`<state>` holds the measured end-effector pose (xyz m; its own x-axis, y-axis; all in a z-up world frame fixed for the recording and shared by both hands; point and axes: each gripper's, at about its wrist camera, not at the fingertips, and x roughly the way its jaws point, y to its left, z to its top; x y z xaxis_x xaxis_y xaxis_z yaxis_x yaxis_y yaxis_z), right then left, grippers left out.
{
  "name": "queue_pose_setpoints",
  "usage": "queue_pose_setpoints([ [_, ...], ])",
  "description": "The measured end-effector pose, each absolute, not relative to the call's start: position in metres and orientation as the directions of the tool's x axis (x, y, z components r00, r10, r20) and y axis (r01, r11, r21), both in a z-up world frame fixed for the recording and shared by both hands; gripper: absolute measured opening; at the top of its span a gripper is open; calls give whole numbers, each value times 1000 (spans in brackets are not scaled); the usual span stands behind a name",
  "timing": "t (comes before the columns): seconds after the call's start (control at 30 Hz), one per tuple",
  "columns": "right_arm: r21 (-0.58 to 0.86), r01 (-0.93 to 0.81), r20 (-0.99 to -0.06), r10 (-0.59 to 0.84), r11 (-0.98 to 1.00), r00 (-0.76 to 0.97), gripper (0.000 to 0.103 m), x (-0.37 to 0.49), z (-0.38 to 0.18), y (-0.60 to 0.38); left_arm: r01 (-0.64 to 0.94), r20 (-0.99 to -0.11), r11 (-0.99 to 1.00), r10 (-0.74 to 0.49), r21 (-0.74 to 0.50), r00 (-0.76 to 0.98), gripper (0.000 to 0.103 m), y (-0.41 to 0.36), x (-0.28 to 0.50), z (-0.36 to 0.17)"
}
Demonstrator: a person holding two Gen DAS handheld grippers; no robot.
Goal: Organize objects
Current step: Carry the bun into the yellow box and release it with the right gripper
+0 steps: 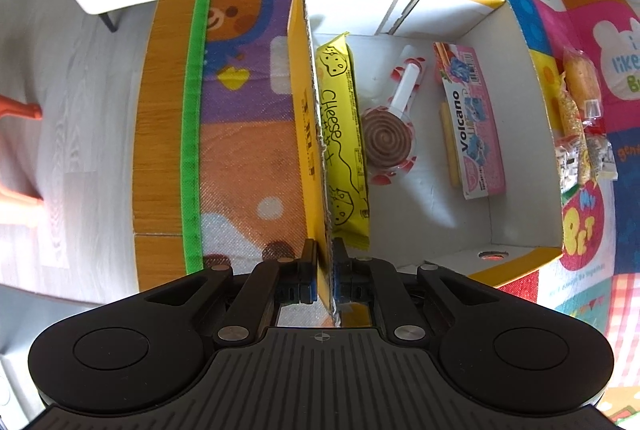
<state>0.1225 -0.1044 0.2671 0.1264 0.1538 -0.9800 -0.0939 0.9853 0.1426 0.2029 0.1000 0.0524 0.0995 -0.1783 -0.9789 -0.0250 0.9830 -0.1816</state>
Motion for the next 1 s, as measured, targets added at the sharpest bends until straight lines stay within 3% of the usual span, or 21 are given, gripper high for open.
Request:
queue_pose_setpoints([
  [0.3,187,-85,-972,197,979,129,60,138,265,-97,-43,-976,979,-193,-198,97,9,102,204,53],
  [0.63,310,115,-943,290,944,163,60,171,249,-100,-52,-973,975,-210,-216,92,10,100,200,53],
  [0.8,451,276,-889,399,849,227,62,186,232,-112,-89,-971,970,-217,-226,97,10,106,201,54],
  [1.0,415,326,-906,352,849,237,63,175,224,-149,-99,-977,974,-195,-203,87,9,104,204,53],
])
